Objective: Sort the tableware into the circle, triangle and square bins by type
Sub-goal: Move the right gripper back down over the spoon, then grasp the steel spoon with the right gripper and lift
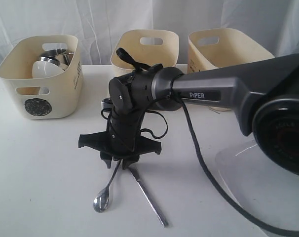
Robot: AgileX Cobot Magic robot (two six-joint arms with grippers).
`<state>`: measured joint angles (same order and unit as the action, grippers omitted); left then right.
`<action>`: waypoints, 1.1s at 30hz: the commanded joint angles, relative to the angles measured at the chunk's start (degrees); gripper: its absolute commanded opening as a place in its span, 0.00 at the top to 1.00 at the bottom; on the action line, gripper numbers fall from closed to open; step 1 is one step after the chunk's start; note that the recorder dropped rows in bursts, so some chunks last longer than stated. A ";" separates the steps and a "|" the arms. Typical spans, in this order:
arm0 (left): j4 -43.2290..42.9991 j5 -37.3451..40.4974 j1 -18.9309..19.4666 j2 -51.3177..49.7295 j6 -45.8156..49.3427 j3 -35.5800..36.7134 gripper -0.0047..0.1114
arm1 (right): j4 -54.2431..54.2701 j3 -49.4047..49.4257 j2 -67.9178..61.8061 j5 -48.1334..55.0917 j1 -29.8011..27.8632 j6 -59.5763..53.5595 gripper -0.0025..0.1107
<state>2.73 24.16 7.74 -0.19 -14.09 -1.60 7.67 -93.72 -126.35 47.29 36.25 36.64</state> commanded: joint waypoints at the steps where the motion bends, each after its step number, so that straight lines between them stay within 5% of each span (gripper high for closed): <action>1: 0.64 3.29 0.12 0.19 -0.05 0.53 0.95 | -2.62 0.13 -0.53 -1.32 -0.70 0.66 0.67; 11: 0.64 3.29 0.12 0.19 -0.05 0.53 0.95 | -9.68 0.13 -3.94 5.66 -0.90 0.66 0.68; 22: 0.64 3.29 0.12 0.19 -0.05 0.53 0.95 | -17.35 0.13 -4.75 3.75 -0.90 0.66 0.87; 27: 0.64 3.29 0.12 0.19 -0.05 0.53 0.95 | -17.48 0.13 -4.75 2.53 -0.90 0.66 0.98; 33: 0.64 3.29 0.12 0.19 -0.05 0.53 0.95 | -8.64 -0.27 -3.89 2.25 -0.90 -8.50 0.98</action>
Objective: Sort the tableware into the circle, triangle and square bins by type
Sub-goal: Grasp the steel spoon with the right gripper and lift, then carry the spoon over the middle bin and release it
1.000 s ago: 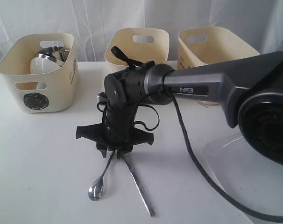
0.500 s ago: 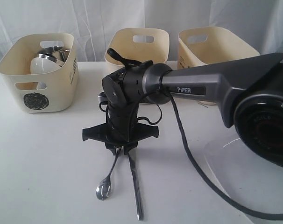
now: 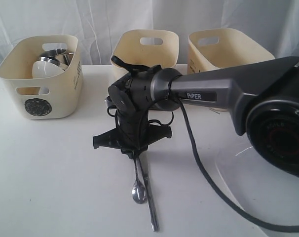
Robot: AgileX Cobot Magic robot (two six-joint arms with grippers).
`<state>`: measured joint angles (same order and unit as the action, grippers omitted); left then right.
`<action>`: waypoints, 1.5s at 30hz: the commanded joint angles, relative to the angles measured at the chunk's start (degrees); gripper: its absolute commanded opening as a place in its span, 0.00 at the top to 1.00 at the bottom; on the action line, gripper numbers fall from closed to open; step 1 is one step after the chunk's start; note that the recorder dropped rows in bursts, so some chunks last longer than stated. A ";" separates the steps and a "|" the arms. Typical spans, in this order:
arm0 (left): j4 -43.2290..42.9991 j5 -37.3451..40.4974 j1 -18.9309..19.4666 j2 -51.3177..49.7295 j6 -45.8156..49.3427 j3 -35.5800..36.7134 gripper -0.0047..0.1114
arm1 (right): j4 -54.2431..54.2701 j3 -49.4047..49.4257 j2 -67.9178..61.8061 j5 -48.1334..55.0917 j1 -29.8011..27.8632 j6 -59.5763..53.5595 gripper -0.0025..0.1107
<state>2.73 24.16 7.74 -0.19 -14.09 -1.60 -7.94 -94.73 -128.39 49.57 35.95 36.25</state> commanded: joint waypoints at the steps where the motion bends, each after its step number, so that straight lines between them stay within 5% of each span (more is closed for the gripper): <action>1: 0.64 3.29 0.12 0.19 -0.05 0.53 0.95 | 9.91 0.29 -1.74 -0.01 -0.60 -12.12 0.98; 6: 0.64 3.29 0.12 0.19 -0.05 0.53 0.95 | 20.86 -2.75 -1.09 2.45 -1.61 -21.51 0.98; 19: 0.64 3.29 0.12 0.19 -0.05 0.53 0.95 | 27.10 -6.84 5.84 4.99 -2.35 -31.27 0.98; 22: 0.64 3.29 0.12 0.19 -0.05 0.53 0.95 | 46.34 -6.84 8.02 -8.32 -4.71 -40.03 0.98; 25: 0.64 3.29 0.12 0.19 -0.05 0.53 0.95 | 62.94 -6.84 8.30 -5.73 -8.06 -51.62 0.98; 36: 0.64 3.29 0.12 0.19 -0.05 0.53 0.95 | 80.47 -6.84 8.63 -4.36 -17.01 -62.09 0.98; 45: 0.64 3.29 0.12 0.19 -0.05 0.53 0.95 | 81.45 -5.74 8.63 3.09 -23.68 -67.04 0.98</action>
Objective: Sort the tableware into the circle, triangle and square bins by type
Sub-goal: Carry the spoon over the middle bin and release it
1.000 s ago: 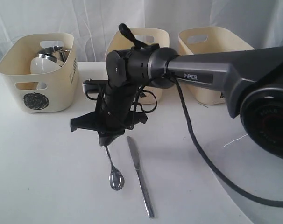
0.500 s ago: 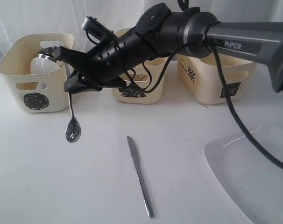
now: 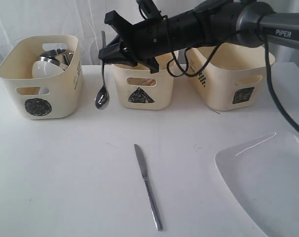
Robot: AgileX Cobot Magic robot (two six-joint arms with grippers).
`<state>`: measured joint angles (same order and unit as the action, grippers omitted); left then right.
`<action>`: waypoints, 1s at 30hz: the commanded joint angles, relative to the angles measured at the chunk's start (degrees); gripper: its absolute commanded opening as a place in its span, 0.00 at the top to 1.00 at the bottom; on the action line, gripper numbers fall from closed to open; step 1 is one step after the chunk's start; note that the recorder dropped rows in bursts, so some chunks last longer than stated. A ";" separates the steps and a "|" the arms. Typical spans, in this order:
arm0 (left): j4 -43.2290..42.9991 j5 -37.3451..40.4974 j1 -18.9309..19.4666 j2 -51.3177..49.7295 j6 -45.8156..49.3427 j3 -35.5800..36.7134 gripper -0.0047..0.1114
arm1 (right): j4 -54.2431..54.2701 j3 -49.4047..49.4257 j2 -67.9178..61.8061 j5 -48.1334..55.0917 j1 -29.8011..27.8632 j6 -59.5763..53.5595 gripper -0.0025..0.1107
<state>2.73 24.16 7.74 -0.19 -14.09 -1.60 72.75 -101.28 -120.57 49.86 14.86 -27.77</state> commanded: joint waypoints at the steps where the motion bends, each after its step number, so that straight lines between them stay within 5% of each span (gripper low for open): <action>1: 0.64 3.29 0.12 0.19 -0.05 0.53 0.95 | 0.77 0.81 0.81 2.94 -3.27 -3.29 0.98; 16: 0.64 3.29 0.12 0.19 -0.05 0.53 0.95 | 8.56 0.81 -0.32 1.01 -13.73 -9.00 0.98; 30: 0.64 3.29 0.12 0.19 -0.05 0.53 0.95 | 27.20 0.50 -4.57 -5.12 -14.22 -24.60 0.98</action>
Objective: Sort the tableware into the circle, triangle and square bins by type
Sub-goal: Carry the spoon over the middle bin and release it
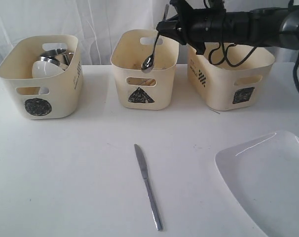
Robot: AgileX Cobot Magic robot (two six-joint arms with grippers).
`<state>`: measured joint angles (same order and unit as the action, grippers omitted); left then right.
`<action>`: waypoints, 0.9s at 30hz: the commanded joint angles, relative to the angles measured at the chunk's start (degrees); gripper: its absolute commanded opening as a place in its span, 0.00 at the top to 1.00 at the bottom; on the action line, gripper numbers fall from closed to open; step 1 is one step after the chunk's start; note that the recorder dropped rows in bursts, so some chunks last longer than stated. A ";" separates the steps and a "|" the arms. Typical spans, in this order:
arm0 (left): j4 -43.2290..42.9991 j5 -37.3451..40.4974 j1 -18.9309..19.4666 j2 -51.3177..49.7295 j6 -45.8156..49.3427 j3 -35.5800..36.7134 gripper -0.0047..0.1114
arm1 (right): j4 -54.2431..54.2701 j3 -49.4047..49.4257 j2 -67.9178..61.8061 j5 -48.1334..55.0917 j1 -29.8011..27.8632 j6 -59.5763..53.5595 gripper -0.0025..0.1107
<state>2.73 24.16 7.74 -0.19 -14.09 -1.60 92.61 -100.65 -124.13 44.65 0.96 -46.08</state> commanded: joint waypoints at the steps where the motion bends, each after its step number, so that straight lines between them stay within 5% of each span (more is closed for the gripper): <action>1: 0.64 3.29 0.12 0.19 -0.05 0.53 0.95 | 7.34 -0.95 -1.39 -0.95 -0.32 -6.46 0.98; 20: 0.64 3.29 0.12 0.19 -0.05 0.53 0.95 | 7.34 -11.94 -11.43 -11.78 0.16 -18.42 0.97; 27: 0.64 3.29 0.12 0.19 -0.05 0.53 0.95 | 7.34 -12.08 -11.43 -8.75 0.16 -20.11 0.72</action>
<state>2.73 24.16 7.74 -0.19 -14.09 -1.60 99.67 -112.33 -135.58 34.10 1.29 -64.91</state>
